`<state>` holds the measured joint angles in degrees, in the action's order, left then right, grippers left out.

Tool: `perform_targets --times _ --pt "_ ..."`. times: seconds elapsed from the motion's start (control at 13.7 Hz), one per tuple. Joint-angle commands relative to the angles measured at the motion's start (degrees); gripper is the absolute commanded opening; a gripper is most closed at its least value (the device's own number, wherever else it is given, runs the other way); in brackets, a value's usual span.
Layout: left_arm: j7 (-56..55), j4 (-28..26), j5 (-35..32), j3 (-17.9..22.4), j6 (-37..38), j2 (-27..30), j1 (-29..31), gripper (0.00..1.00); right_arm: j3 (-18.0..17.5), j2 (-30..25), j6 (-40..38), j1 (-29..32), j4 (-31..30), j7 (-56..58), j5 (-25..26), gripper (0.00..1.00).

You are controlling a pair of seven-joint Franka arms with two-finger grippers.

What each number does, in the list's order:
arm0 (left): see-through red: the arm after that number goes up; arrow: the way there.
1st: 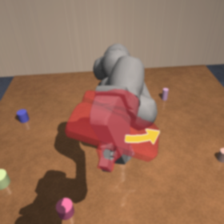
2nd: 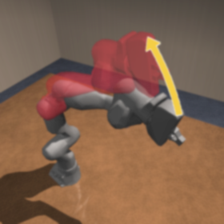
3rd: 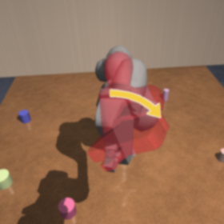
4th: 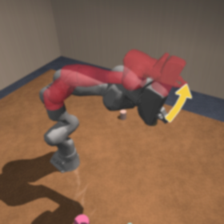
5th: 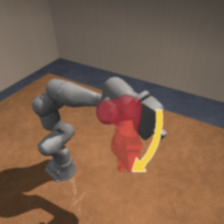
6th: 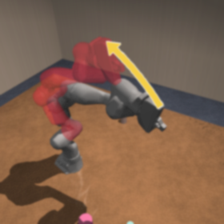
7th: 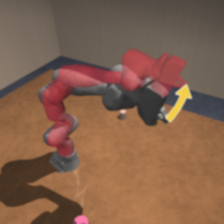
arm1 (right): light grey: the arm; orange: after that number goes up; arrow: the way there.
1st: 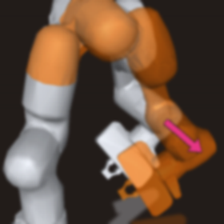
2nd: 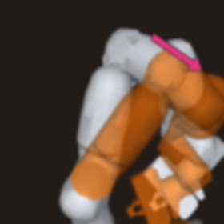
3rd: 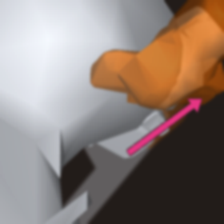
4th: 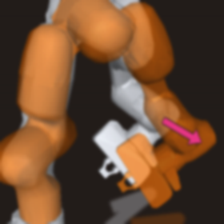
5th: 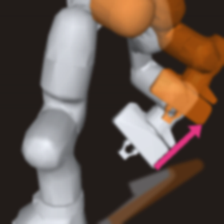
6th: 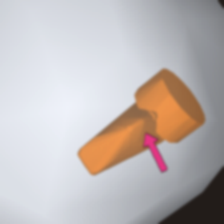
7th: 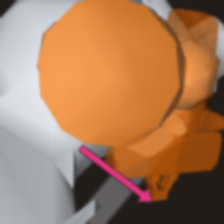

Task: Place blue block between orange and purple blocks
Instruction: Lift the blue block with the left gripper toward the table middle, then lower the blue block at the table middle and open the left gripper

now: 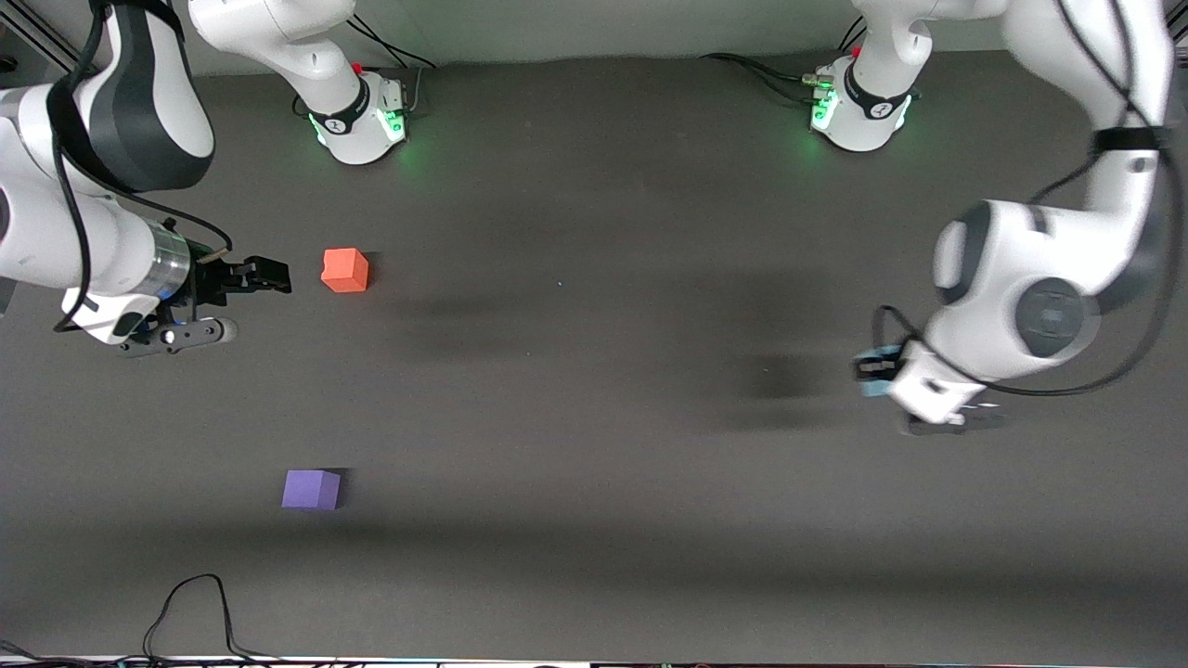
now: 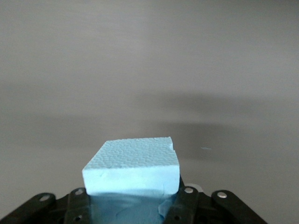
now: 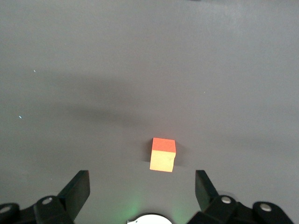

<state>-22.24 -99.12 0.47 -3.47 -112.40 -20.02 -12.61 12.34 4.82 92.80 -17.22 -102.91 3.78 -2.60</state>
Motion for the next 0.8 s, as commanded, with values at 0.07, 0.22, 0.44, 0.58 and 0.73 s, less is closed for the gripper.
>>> perform_targets --times 0.07,0.22,0.44,0.58,0.73 --pt "-16.12 13.82 1.99 -0.57 1.3 -9.13 -11.62 0.31 0.75 0.19 -1.4 -0.19 0.34 1.92 0.85 1.0" --pt "-24.74 19.9 1.9 -1.89 1.22 -14.67 -17.86 0.31 0.93 0.28 -1.4 -0.01 0.25 2.8 2.24 1.0" --pt "-34.51 29.05 -0.81 -1.63 -0.1 -24.08 -28.85 0.31 1.11 0.19 -1.48 0.25 0.25 4.47 2.87 1.0" --pt "-35.76 29.6 -3.71 -1.54 -3.16 -27.43 -32.73 0.31 2.24 0.28 -1.4 0.17 0.08 4.74 2.87 1.0" --pt "-38.21 29.59 -6.78 -1.28 -7.2 -31.56 -34.85 0.32 2.43 0.19 -1.4 0.17 -0.36 4.83 2.87 1.0"
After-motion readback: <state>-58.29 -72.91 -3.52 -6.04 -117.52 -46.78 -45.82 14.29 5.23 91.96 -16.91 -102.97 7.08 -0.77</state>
